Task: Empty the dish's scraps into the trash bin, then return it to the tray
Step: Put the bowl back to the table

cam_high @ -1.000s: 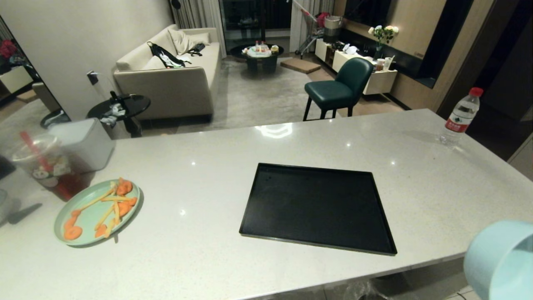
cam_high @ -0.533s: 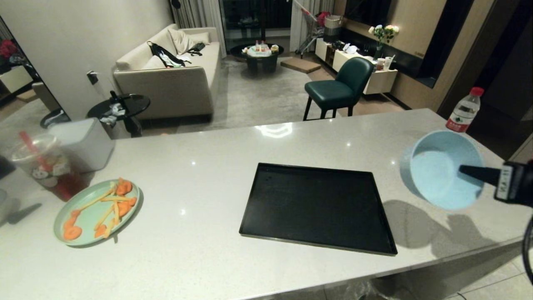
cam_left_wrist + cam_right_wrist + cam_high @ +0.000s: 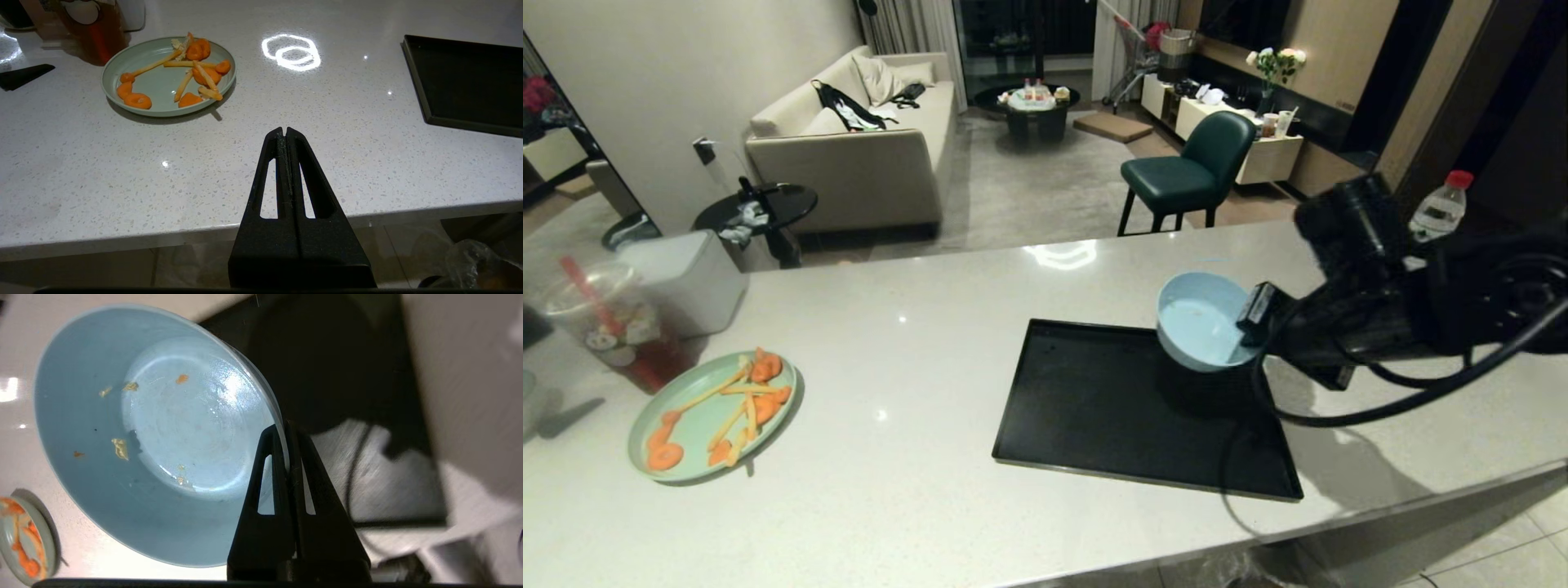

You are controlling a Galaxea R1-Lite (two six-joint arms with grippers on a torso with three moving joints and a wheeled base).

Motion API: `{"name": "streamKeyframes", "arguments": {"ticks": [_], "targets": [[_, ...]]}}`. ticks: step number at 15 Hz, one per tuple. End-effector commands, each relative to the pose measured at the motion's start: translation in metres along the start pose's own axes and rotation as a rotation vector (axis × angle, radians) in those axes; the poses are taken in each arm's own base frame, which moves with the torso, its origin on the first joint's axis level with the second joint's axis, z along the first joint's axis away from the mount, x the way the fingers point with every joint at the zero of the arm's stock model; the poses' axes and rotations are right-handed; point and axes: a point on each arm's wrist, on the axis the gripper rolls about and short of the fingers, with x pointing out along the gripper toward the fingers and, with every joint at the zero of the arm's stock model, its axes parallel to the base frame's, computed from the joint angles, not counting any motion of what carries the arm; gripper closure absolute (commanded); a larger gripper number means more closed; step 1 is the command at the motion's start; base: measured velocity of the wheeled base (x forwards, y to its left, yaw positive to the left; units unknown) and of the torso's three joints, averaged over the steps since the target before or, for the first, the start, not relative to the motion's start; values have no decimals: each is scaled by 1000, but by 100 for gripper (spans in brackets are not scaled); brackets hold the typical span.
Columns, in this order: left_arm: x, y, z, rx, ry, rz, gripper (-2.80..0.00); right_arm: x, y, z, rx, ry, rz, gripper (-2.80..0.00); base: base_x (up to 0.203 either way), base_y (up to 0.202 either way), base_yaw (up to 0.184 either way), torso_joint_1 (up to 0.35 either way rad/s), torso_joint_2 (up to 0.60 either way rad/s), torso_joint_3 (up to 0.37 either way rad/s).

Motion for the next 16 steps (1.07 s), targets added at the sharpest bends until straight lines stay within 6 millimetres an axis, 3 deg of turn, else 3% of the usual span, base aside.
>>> {"name": "streamKeyframes", "arguments": {"ticks": [1, 4, 9, 16], "targets": [[0, 0, 0, -1, 1, -1, 0, 36, 20, -33, 77, 109, -91, 0, 0, 0, 0, 0, 0, 0], [0, 0, 0, -1, 1, -1, 0, 54, 27, -44, 124, 133, -121, 0, 0, 0, 0, 0, 0, 0], [0, 0, 0, -1, 1, -1, 0, 75, 23, -54, 113, 157, -169, 0, 0, 0, 0, 0, 0, 0], [0, 0, 0, -1, 1, 0, 0, 90, 21, -61, 101, 167, -193, 0, 0, 0, 0, 0, 0, 0]]}}
